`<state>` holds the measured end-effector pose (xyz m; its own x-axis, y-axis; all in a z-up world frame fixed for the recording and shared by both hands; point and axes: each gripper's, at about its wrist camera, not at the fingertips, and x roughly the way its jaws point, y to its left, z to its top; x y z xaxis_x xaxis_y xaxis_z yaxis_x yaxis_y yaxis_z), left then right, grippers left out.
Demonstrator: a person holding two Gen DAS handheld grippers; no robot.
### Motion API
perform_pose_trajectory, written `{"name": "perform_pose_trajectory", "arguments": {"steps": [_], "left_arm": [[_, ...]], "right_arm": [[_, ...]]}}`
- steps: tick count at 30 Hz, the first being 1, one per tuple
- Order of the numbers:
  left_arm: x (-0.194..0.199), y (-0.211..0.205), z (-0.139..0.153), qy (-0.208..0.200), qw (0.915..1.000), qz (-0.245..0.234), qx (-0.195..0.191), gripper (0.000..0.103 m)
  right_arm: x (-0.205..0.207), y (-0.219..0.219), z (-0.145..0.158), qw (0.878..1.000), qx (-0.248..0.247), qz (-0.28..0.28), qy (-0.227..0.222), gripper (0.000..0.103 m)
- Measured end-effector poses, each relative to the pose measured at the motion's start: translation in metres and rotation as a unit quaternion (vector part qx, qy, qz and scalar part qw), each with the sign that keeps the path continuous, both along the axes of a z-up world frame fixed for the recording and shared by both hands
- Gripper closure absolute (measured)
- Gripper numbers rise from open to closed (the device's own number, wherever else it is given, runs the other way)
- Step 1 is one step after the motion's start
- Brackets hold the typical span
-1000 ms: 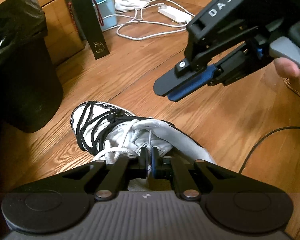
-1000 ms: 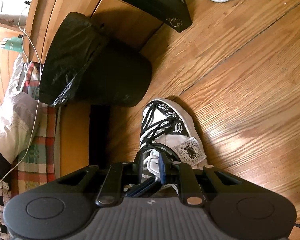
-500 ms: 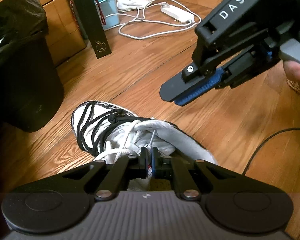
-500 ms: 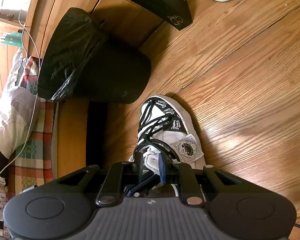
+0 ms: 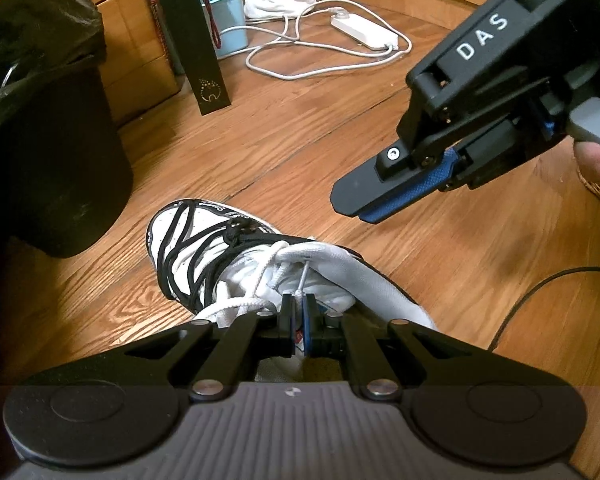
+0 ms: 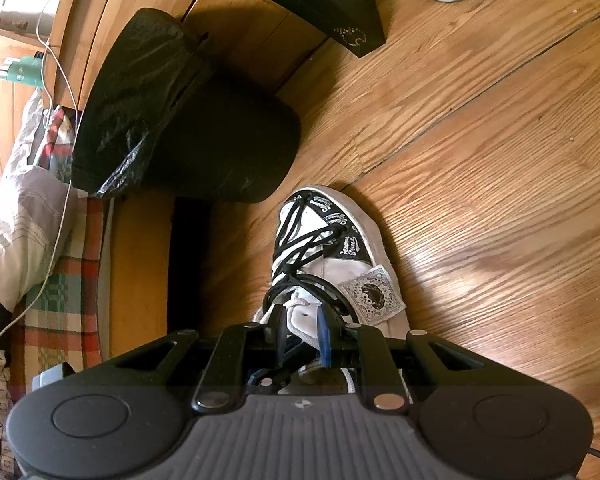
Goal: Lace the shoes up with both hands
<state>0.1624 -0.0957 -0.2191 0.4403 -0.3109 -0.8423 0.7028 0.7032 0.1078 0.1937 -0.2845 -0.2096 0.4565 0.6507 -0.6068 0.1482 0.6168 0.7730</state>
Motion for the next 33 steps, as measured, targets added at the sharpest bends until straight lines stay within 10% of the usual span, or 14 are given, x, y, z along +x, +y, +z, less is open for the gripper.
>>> {"name": "perform_pose_trajectory", "arguments": {"steps": [33], "left_arm": [[-0.008, 0.004, -0.003, -0.015, 0.9999, 0.0, -0.008, 0.099]], "right_arm": [[0.002, 0.013, 0.006, 0.998, -0.06, 0.024, -0.013, 0.083]]}}
